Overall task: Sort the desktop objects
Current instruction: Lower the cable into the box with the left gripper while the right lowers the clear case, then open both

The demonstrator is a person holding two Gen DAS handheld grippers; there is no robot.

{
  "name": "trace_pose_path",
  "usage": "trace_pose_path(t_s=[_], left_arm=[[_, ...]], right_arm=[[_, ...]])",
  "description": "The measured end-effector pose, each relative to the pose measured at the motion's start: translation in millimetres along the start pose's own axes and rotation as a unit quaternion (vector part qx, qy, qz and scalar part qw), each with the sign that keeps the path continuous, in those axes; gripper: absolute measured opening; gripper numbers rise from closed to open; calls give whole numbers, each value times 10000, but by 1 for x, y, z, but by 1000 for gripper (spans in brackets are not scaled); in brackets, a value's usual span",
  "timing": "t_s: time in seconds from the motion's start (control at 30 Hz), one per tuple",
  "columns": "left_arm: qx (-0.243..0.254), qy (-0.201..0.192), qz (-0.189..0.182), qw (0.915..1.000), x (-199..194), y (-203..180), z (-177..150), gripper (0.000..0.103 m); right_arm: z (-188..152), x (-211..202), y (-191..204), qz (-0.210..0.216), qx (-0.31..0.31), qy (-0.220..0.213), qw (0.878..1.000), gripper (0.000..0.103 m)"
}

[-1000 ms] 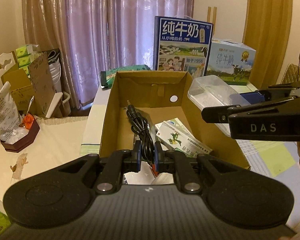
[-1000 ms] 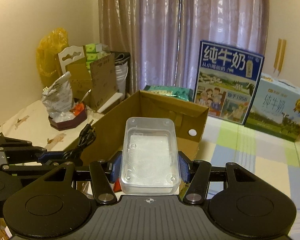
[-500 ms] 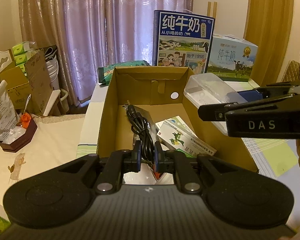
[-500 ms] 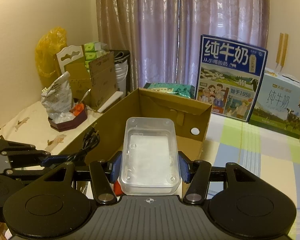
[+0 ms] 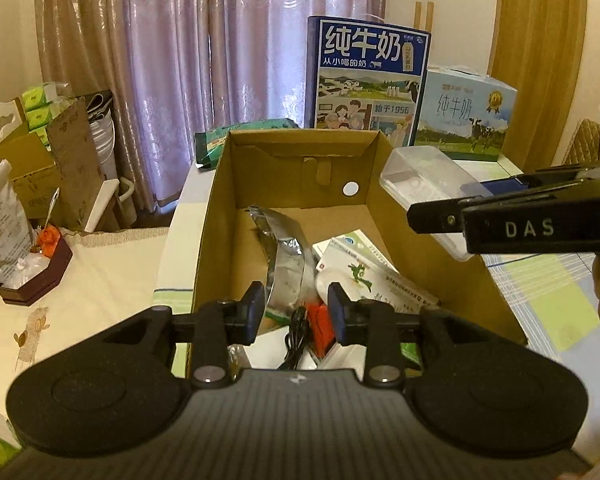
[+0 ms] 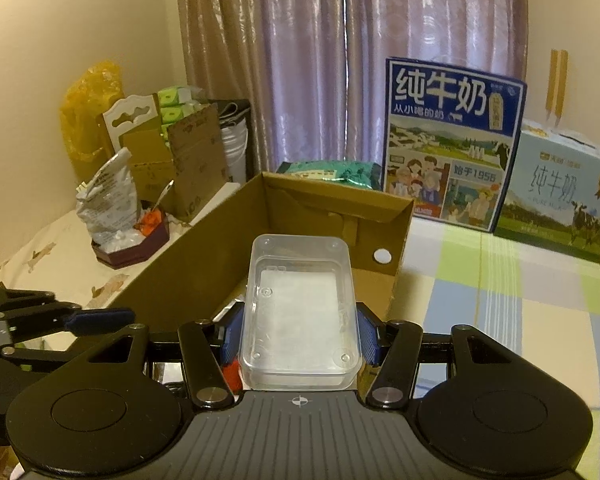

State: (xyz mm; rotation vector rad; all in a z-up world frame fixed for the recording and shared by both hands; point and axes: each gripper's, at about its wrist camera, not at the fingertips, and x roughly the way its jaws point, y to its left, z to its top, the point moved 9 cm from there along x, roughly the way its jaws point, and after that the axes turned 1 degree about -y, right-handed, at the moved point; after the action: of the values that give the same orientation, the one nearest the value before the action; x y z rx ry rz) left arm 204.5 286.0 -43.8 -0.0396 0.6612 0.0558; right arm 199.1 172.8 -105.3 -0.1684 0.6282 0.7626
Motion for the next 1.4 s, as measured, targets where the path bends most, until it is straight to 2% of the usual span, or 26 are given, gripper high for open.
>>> trace_pose_path(t_s=[0.2, 0.4, 0.43, 0.47, 0.5, 0.83, 0.97, 1.13, 1.27, 1.4], left_arm=[[-10, -56, 61, 10000, -10, 3, -1, 34], [-13, -93, 40, 9999, -16, 3, -2, 34], [-18, -96, 44, 9999, -16, 3, -2, 34], [-29, -94, 42, 9999, -16, 4, -2, 34], [-48, -97, 39, 9999, -17, 4, -3, 34], [-168, -109, 81, 9998, -25, 1, -11, 44], [-236, -148, 137, 9995, -35, 2, -13, 63], [-318, -241, 187, 9990, -57, 0, -13, 75], [-321, -446, 343, 9979, -81, 0, -14, 100], [-255, -575, 527, 9966, -104, 0, -18, 101]], right_arm=[[1, -1, 4, 54, 93, 40, 9999, 54], [10, 2, 8, 116, 220, -41, 9997, 55], [11, 4, 8, 155, 273, -40, 9995, 62], [12, 5, 8, 193, 349, -28, 9992, 75], [13, 6, 6, 224, 441, -33, 9988, 79], [-3, -13, -15, 72, 762, -28, 9971, 82], [-14, -27, -19, 39, 854, 53, 9963, 88], [-25, -48, -17, 34, 887, 92, 9960, 99], [-31, -70, -13, 7, 863, 90, 9962, 101], [-41, -90, -3, -8, 717, 135, 9973, 101]])
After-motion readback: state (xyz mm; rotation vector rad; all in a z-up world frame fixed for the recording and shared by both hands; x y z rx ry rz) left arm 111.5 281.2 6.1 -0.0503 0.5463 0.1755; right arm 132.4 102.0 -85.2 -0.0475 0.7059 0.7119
